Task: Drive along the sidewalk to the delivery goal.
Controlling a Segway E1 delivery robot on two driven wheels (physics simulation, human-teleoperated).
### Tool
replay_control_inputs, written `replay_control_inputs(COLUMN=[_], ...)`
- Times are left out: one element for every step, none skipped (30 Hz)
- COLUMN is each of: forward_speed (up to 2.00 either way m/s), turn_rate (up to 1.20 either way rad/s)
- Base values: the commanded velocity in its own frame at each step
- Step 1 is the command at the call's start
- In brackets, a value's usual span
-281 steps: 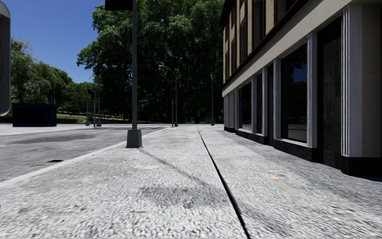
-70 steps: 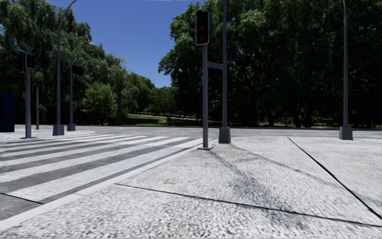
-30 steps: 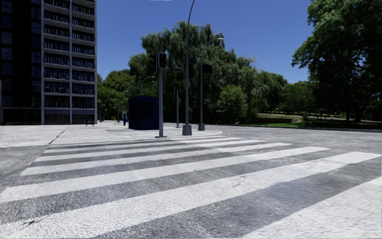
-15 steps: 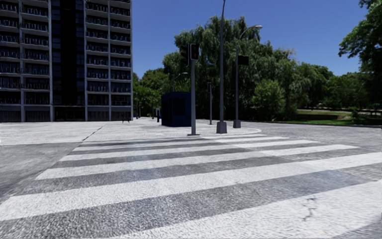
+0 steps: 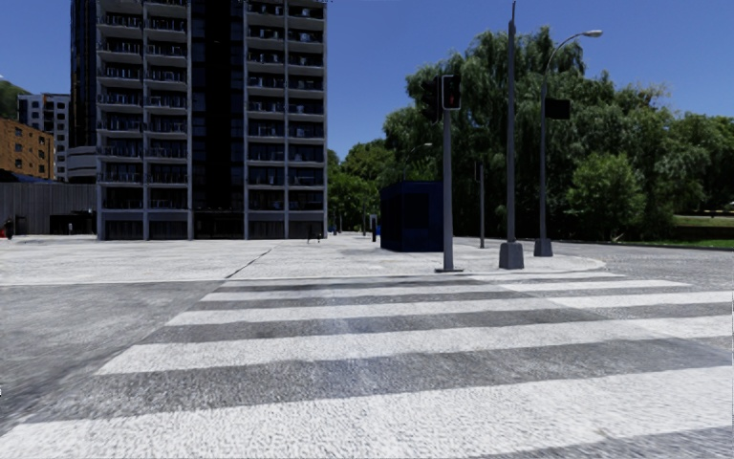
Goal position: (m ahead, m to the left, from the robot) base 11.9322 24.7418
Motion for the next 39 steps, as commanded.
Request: replay_control_inputs(forward_speed=[1.38, 1.38, 1.38, 1.38, 1.39, 1.39, 1.39, 1.40, 1.41, 1.41, 1.41, 1.41, 1.42, 2.00, 2.00, 2.00, 2.00, 2.00, 2.00, 2.00, 2.00, 2.00, 2.00, 2.00, 2.00, 2.00, 2.00, 2.00, 2.00, 2.00, 2.00, 2.00, 2.00, 2.00, 2.00, 2.00, 2.00, 2.00, 2.00], turn_rate=[0.51, 0.51, 0.51, 0.51, 0.51, 0.51, 0.51, 0.51, 0.51, 0.51, 0.51, 0.51, 0.50, 0.46, 0.33, 0.33, 0.27, 0.23, 0.19, 0.18, 0.18, 0.04, 0.00, 0.00, 0.00, 0.00, 0.00, 0.00, 0.00, 0.00, 0.00, 0.00, 0.00, 0.00, 0.00, 0.10, 0.22, 0.22, 0.27])
